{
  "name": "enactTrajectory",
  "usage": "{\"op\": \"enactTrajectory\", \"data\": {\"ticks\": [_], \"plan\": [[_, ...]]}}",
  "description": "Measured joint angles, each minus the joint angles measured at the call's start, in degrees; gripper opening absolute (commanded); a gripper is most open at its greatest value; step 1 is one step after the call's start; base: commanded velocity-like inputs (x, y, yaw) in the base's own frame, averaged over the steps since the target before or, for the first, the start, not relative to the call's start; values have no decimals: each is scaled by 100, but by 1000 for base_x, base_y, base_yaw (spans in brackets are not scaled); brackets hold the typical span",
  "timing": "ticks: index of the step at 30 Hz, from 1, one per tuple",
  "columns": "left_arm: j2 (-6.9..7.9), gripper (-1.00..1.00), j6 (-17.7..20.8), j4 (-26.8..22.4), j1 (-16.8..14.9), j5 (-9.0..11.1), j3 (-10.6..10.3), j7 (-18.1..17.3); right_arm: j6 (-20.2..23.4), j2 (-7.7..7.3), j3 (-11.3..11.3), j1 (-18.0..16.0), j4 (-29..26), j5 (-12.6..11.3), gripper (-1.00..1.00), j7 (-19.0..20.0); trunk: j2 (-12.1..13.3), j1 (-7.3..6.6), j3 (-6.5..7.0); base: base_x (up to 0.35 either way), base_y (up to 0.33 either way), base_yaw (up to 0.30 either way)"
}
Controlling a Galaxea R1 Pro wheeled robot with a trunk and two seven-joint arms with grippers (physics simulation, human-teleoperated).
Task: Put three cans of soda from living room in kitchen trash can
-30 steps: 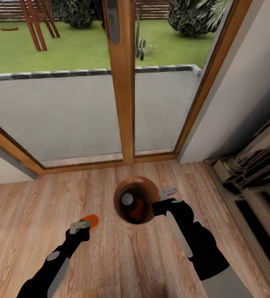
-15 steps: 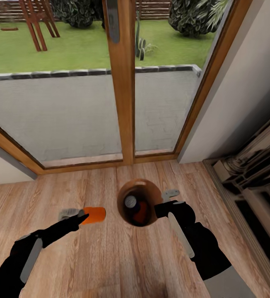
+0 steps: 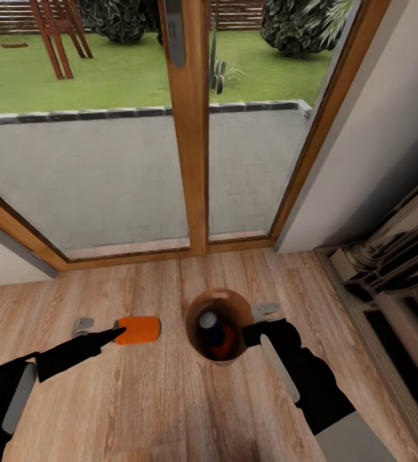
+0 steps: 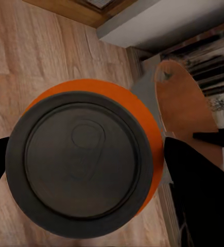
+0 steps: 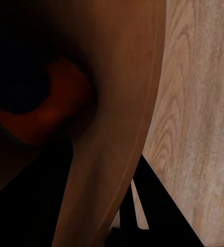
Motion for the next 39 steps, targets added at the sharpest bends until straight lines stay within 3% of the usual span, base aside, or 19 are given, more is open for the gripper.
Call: {"op": "enactTrajectory", "data": {"ticks": [7, 17, 24, 30, 39], "plan": [[13, -100, 57, -2, 0, 7, 55, -476, -119, 2, -1, -1, 152, 26, -100, 0, 0, 0, 0, 0, 0, 0], [15, -100, 709, -11, 0, 5, 61, -1016, -133, 7, 7, -1, 307, 12, -100, 0, 0, 0, 0, 0, 0, 0], [15, -100, 757, -11, 0, 12, 61, -1133, -140, 8, 8, -3, 396, 19, -100, 2, 0, 0, 0, 0, 0, 0], [15, -100, 771, -4, 0, 13, 71, -1665, -141, 8, 16, -3, 405, 16, -100, 7, 0, 0, 0, 0, 0, 0], [15, -100, 772, -2, 0, 12, 63, -1792, -141, 8, 19, -3, 406, 16, -100, 9, 0, 0, 0, 0, 0, 0]]}}
